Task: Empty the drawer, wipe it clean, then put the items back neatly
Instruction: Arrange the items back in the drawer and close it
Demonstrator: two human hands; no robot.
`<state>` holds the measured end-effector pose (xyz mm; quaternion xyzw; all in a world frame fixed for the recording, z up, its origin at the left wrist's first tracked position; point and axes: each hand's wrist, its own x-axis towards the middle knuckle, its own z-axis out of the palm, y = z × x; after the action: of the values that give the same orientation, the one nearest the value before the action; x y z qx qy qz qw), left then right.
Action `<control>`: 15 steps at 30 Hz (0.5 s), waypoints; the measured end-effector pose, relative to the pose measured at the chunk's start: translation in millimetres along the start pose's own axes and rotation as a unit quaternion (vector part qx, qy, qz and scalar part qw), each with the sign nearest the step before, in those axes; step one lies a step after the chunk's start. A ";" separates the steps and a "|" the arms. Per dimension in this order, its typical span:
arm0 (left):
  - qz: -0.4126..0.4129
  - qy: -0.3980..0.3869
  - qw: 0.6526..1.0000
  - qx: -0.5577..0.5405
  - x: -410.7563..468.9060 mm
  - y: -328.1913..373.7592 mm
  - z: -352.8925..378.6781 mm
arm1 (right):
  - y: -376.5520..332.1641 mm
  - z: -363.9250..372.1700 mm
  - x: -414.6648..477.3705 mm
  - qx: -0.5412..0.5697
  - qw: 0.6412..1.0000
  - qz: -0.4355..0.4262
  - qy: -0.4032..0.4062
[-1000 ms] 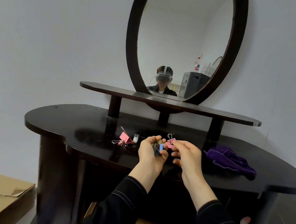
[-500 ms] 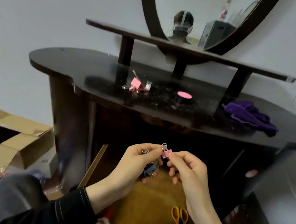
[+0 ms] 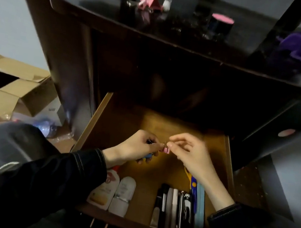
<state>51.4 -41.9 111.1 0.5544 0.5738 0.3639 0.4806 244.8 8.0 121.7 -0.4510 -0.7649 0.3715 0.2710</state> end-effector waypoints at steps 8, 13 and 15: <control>-0.151 -0.002 0.985 -0.080 5.1 -63.8 15.3 | 61.3 39.7 -9.8 0.020 0.984 0.111 -0.138; -0.270 0.022 0.935 -0.228 18.4 -65.1 12.2 | 74.5 48.9 -17.6 -0.029 0.964 0.152 -0.216; -0.282 0.017 0.930 -0.234 24.5 -65.6 12.9 | 71.8 59.6 -15.9 -0.041 0.951 0.146 -0.268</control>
<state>46.8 -27.1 41.5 0.2349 0.6132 0.3470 0.6696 242.3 -2.7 27.7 -0.4524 -0.7495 0.4828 -0.0195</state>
